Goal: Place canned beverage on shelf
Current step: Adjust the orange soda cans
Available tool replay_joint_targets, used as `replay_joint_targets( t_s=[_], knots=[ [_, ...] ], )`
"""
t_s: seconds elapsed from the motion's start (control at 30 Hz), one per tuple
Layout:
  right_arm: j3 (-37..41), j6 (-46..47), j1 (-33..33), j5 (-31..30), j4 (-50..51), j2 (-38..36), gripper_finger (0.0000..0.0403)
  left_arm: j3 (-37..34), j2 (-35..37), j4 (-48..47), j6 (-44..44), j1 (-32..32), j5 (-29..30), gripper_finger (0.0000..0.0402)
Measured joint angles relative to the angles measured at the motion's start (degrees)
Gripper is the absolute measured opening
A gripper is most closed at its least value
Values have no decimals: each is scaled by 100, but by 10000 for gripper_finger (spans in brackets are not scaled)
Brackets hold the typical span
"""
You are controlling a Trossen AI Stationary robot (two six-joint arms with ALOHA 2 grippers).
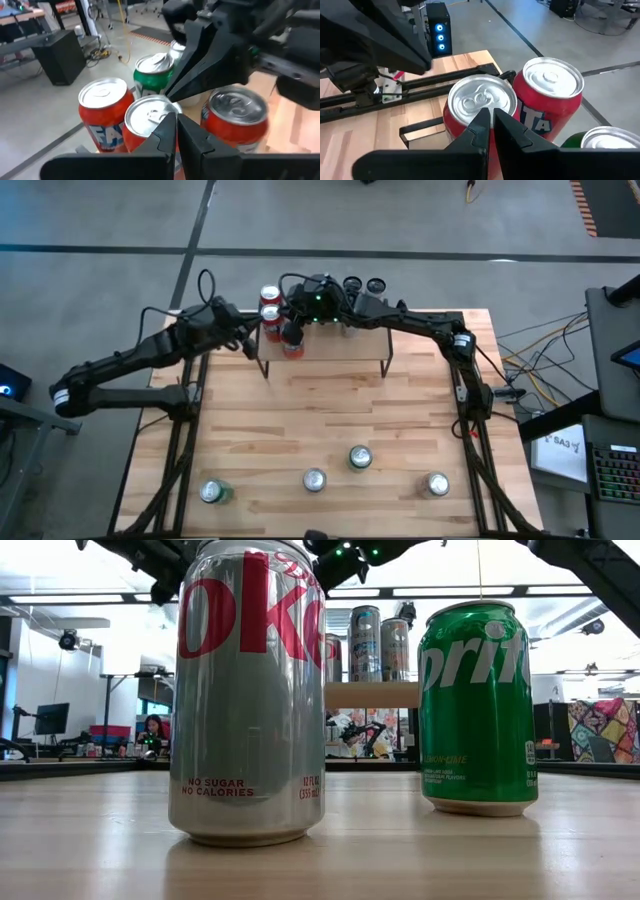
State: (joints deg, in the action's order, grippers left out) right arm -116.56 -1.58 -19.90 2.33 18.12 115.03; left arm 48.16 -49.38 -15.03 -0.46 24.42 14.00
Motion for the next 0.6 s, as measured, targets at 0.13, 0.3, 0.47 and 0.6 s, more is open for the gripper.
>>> replay_joint_targets(
  t_s=[0.13,0.3,0.47,0.6],
  knots=[
    [-56,-104,13,-2,-24,-112,12,0,204,0,-1,-197,0,0],
    [-67,-165,79,-10,1,-230,12,0,364,5,-84,-615,0,0],
    [-67,-265,202,4,15,-301,12,0,343,119,-265,-1135,0,0],
    [-67,-360,336,4,7,-340,12,-4,265,260,-277,-1595,26,0]
  ],
)
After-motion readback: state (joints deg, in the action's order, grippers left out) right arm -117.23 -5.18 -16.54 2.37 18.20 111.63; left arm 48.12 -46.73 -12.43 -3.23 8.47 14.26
